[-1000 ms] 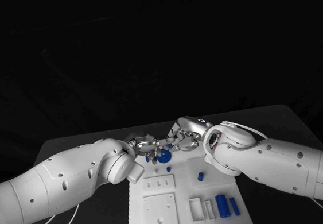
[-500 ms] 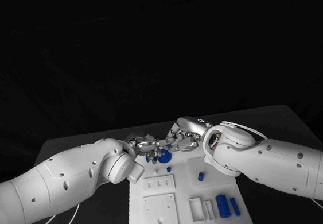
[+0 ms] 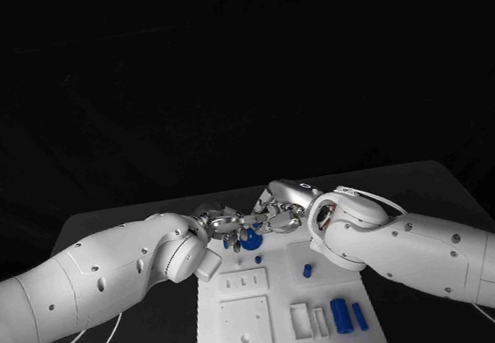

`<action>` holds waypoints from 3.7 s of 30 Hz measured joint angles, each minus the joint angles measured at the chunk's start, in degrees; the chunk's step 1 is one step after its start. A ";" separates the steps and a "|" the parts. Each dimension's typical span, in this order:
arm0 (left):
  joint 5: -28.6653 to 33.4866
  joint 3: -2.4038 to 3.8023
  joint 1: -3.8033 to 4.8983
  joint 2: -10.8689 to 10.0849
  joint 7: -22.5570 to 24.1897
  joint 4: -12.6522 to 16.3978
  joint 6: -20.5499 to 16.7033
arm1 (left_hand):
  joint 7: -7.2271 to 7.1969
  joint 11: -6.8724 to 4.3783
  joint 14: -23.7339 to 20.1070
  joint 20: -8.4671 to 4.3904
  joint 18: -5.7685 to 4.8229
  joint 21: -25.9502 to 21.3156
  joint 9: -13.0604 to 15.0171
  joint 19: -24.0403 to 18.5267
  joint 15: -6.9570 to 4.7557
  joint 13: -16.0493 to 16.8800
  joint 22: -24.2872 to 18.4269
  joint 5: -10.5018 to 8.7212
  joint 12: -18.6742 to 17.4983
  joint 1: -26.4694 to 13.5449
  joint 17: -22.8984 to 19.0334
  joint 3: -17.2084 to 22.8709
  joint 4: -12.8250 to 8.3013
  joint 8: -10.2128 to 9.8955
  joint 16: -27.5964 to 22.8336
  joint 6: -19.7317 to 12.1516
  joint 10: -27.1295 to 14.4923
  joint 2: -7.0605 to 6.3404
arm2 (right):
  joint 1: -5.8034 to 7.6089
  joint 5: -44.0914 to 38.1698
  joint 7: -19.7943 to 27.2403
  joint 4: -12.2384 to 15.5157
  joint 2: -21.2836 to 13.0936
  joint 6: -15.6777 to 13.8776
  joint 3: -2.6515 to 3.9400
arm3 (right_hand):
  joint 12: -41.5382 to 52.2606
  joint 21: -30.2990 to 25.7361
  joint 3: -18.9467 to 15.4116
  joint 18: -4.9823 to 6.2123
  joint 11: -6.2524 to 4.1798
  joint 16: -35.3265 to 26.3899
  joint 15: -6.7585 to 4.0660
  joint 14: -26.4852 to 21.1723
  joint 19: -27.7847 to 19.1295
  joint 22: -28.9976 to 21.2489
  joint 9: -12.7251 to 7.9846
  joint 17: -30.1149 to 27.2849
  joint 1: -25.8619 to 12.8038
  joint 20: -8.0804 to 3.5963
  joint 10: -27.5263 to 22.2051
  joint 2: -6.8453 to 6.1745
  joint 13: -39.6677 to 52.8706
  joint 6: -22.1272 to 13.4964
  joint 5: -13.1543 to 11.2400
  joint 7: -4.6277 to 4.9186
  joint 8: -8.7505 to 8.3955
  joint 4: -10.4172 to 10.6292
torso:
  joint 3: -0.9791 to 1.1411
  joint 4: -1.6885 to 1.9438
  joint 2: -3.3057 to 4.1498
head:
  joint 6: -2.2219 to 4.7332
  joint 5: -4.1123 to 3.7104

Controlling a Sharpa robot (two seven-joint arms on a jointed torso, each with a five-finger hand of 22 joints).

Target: Assemble the parts on the task board

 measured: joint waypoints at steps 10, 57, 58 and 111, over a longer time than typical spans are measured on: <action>0.35 0.00 -0.03 -0.16 0.15 0.32 0.07 | -0.27 0.11 -0.21 -0.21 0.00 -0.26 0.45 0.20 -0.21 0.00 0.69 7.28 -0.27 1.69 0.00 0.65 -2.97 0.02 0.00 -0.41 -0.10 2.35 | 0.03 0.00 0.05 -0.37 0.15 0.29 -0.09 | 0.00 0.00 -0.08 0.00 0.00 0.00 0.00 0.00 0.00 0.01 -0.01 0.00 0.00 0.00 0.00 0.00 0.00 0.02 -0.01 -0.01 -0.03 -0.07 | 0.01 0.00 -0.01 | -0.02 -0.04; 2.00 0.01 -0.46 -1.32 0.32 0.56 1.28 | -0.31 0.10 -0.21 -0.20 0.00 -1.99 2.67 0.62 -0.20 0.01 2.50 7.02 -0.27 -0.25 -0.13 -0.10 1.80 -0.10 0.00 -0.11 -0.10 -2.36 | -0.14 0.03 0.21 -0.71 0.18 0.74 -0.36 | 0.00 0.00 -0.50 0.00 0.00 0.00 0.01 0.00 0.00 0.02 0.02 0.20 -0.31 0.00 -0.01 0.22 0.00 1.03 0.66 -0.07 0.01 -0.15 | 0.00 0.00 0.00 | -0.01 -0.16; 2.03 0.01 -0.46 -1.34 0.32 0.56 1.31 | -0.31 0.10 -0.20 -0.20 0.01 -1.99 2.66 0.62 -0.20 0.02 2.50 7.02 -0.27 -0.25 -0.13 -0.10 1.80 -0.10 0.00 -0.11 -0.10 -2.36 | -0.15 0.03 0.21 -0.72 0.18 0.76 -0.36 | 0.00 0.00 -0.50 0.00 0.00 0.00 0.01 0.00 0.00 0.02 0.02 0.20 -0.29 0.00 -0.01 0.23 0.00 1.03 0.66 -0.07 0.01 -0.15 | 0.01 0.00 0.00 | -0.01 -0.16; 3.46 0.10 -0.67 -1.13 1.96 0.35 0.96 | 0.41 -0.14 0.21 -0.52 0.00 -2.89 8.19 0.94 -0.40 -0.19 6.22 22.24 -1.34 -2.85 0.27 5.00 -6.68 0.04 0.25 -0.83 0.55 4.21 | -1.03 0.78 0.37 -1.05 -0.37 -2.17 -0.45 | -2.84 -3.03 -9.47 0.01 1.25 -1.90 1.09 0.13 0.21 0.00 -0.13 -1.37 -0.37 1.03 -1.61 -3.07 -0.87 -14.09 3.85 3.13 0.46 4.69 | 0.10 -0.07 -0.02 | -0.29 -0.11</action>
